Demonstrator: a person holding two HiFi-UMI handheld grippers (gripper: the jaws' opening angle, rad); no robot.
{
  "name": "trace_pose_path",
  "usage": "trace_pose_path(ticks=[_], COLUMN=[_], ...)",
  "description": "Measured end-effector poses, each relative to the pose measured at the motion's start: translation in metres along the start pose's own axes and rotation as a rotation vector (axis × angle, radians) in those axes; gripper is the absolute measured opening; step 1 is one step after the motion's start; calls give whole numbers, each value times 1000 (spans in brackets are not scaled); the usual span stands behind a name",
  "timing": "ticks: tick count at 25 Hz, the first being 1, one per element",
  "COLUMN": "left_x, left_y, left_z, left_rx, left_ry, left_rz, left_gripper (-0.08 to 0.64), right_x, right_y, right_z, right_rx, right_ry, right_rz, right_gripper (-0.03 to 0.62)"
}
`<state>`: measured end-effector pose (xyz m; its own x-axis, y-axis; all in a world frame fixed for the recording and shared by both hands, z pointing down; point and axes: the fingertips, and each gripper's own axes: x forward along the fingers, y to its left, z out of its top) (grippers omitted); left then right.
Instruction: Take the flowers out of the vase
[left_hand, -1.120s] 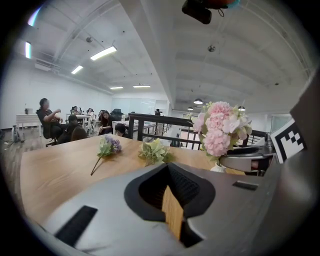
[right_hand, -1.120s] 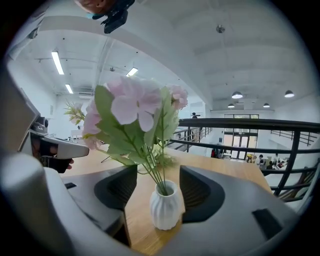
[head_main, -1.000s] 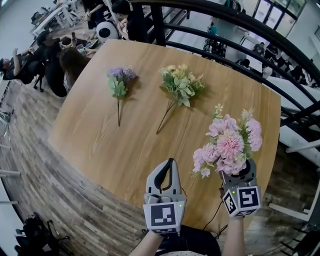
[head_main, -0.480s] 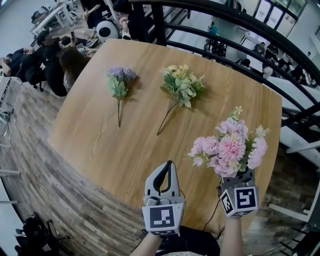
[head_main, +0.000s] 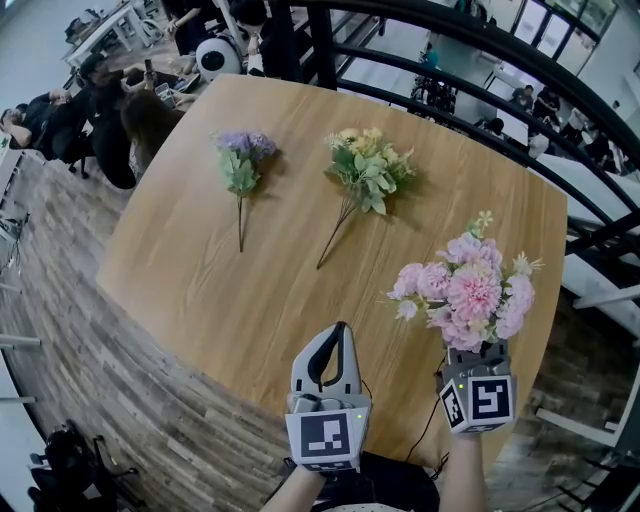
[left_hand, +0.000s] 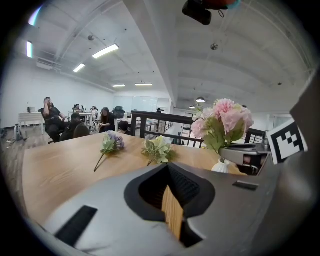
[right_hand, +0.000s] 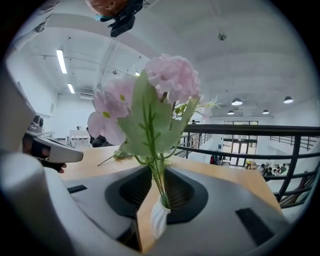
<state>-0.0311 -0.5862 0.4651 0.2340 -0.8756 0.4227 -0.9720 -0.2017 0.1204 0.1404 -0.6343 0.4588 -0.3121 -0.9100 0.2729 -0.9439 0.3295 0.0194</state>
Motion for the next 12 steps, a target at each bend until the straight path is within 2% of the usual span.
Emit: trace_pose_path(ticks=[12], left_x=[-1], left_y=[1], left_z=[2], left_rx=[-8], left_ry=[-10], left_rz=[-1], left_gripper=[20], right_x=[-2], right_y=[-7], right_z=[7], right_rx=[0], right_ry=[-26], right_rz=[-51], right_gripper=[35])
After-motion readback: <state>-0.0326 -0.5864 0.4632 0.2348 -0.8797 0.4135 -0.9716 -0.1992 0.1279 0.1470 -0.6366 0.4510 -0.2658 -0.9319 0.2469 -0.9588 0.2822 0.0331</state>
